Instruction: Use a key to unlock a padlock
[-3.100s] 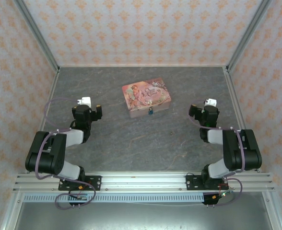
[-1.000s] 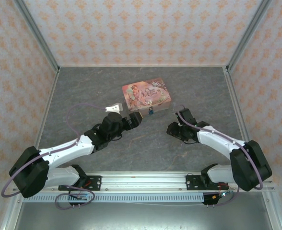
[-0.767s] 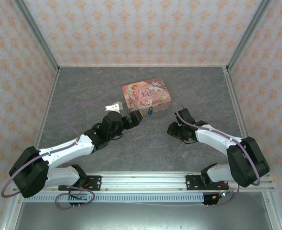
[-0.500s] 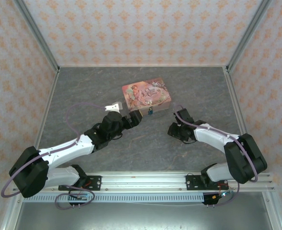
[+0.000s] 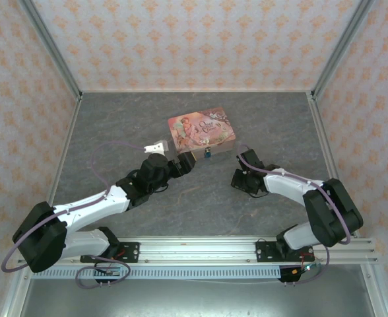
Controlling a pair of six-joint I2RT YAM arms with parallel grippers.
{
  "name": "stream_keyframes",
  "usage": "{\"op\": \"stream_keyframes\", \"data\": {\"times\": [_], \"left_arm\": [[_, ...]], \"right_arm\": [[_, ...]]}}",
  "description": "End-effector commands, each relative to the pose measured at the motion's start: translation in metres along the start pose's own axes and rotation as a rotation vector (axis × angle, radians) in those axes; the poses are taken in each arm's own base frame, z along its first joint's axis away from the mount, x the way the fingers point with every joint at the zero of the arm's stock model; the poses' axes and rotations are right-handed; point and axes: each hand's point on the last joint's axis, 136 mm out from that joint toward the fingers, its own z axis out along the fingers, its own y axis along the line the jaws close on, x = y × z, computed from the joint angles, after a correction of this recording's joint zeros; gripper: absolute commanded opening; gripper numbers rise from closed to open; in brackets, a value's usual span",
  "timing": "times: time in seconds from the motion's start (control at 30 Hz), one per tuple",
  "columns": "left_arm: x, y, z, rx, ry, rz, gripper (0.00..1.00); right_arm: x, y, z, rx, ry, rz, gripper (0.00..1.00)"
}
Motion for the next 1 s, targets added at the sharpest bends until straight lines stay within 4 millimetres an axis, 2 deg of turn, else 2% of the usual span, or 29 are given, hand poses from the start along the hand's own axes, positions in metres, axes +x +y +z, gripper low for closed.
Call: {"op": "stream_keyframes", "data": {"times": [0.0, 0.4, 0.57, 0.63, 0.8, 0.97], "left_arm": [[-0.003, -0.003, 0.0, -0.017, -0.012, -0.005, 1.0], [-0.005, -0.001, 0.0, -0.028, -0.017, 0.002, 1.0], [-0.006, -0.001, -0.002, -0.03, -0.023, 0.006, 1.0], [-0.007, -0.001, -0.003, -0.03, -0.027, 0.008, 1.0], [-0.013, -0.009, -0.011, 0.001, -0.042, 0.019, 1.0], [-0.025, -0.027, -0.024, 0.074, -0.072, 0.017, 1.0]], "right_arm": [[0.0, 0.007, 0.005, -0.006, 0.004, -0.018, 0.25], [0.002, 0.004, 0.011, 0.014, 0.023, -0.03, 0.18], [-0.002, 0.009, 0.005, -0.006, 0.007, -0.05, 0.01], [-0.005, 0.011, 0.002, -0.019, -0.012, -0.055, 0.0], [-0.015, 0.028, -0.016, -0.13, -0.101, -0.069, 0.0], [-0.029, 0.064, -0.053, -0.378, -0.24, -0.084, 0.0]]}}
